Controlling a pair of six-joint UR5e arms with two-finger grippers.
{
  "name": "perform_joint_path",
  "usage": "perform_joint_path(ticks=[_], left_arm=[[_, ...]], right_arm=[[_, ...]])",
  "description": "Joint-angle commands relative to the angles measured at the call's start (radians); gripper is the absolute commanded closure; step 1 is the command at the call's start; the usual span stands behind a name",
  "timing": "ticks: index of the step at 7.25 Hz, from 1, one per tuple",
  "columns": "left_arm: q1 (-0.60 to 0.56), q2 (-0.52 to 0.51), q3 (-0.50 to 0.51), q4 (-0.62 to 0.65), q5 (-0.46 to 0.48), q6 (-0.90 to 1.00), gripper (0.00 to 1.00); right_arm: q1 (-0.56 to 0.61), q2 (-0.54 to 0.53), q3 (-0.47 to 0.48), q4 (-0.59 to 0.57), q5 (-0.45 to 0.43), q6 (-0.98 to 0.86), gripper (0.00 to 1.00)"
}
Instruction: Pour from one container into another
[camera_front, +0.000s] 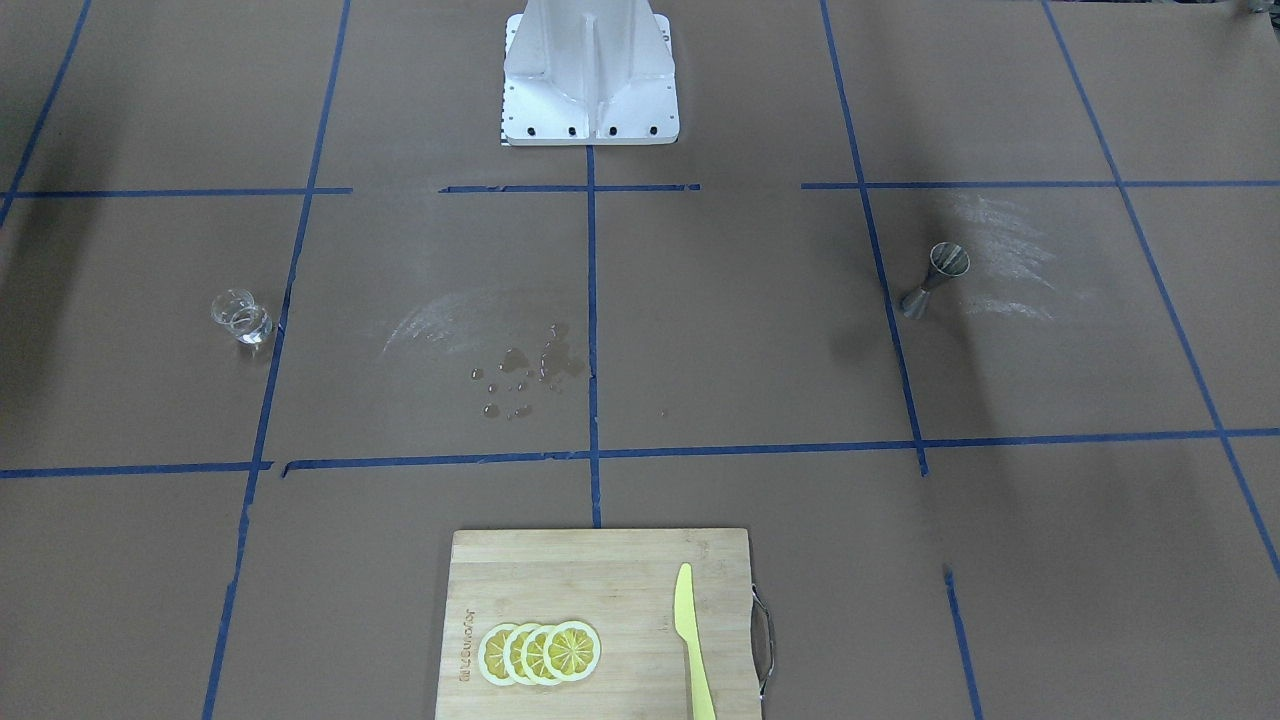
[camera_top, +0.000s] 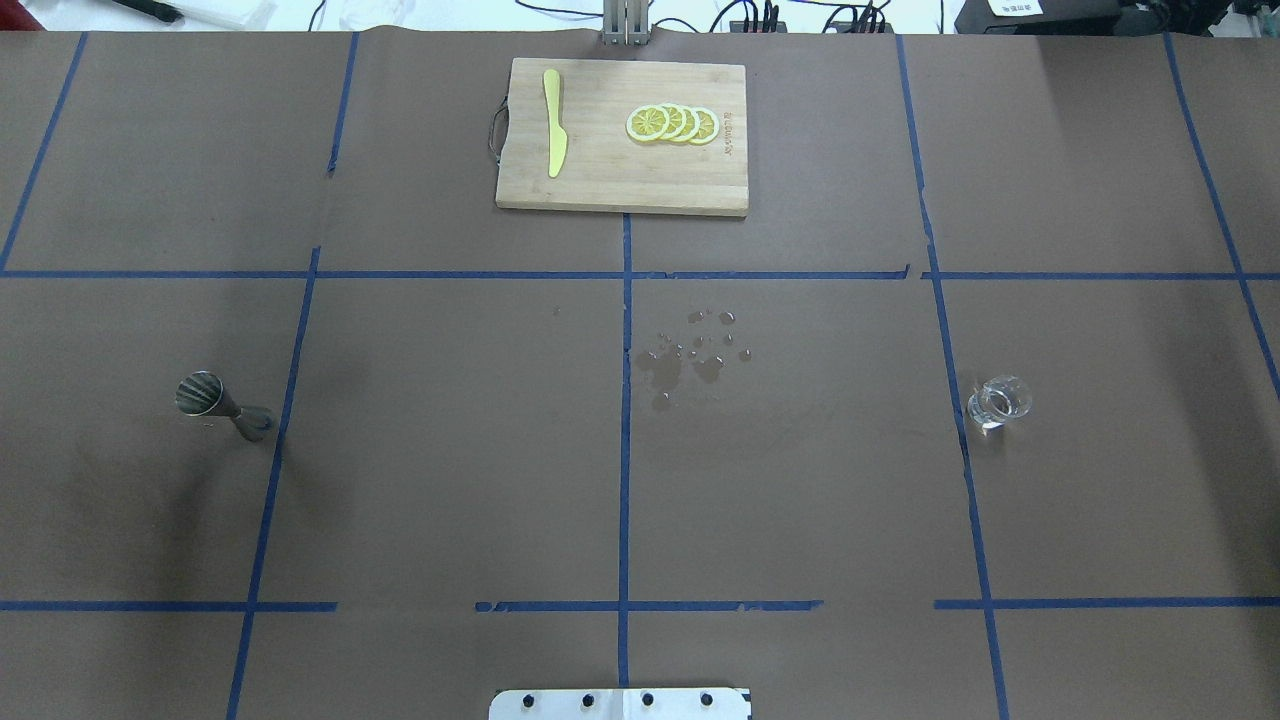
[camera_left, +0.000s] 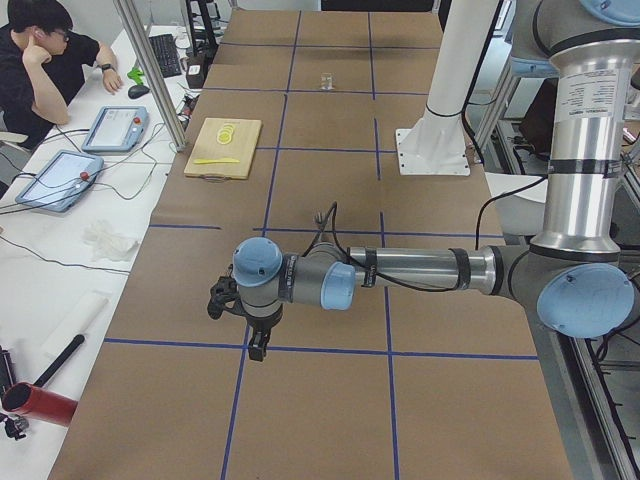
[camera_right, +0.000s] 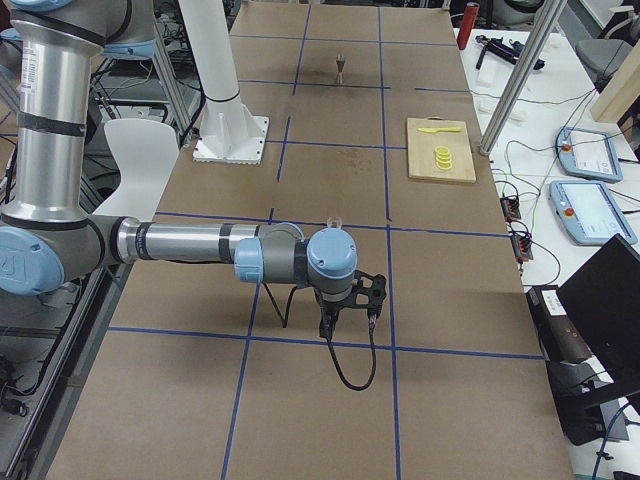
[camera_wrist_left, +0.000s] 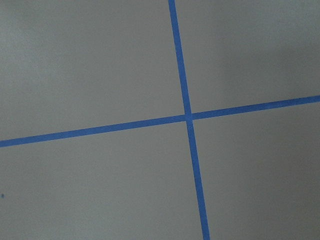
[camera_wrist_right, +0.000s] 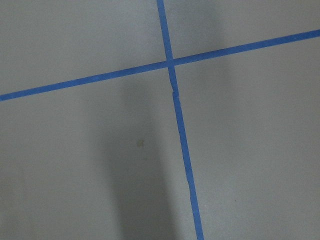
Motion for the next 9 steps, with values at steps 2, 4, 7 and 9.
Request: perform_joint_path(ticks=[2, 4, 7, 9], left_arm=[[-0.001, -0.002, -0.004, 0.0, 0.0, 0.003, 0.0], [-0.001, -0.006, -0.037, 0.0, 0.0, -0.006, 0.0], [0.066, -0.005, -0.272, 0.001, 0.008, -0.24, 0.0], [0.237, 0.065, -0.455, -0.052, 0.011, -0.58, 0.0]], right_arm=[[0.0, -0.001, -0.001, 0.008, 0.002, -0.003, 0.0], [0.0, 0.0, 0.0, 0.007, 0.005, -0.002, 0.0], [0.0, 0.043, 0.017, 0.008, 0.009, -0.006, 0.0], [-0.003, 0.051, 0.005, -0.001, 0.003, 0.014, 0.0]])
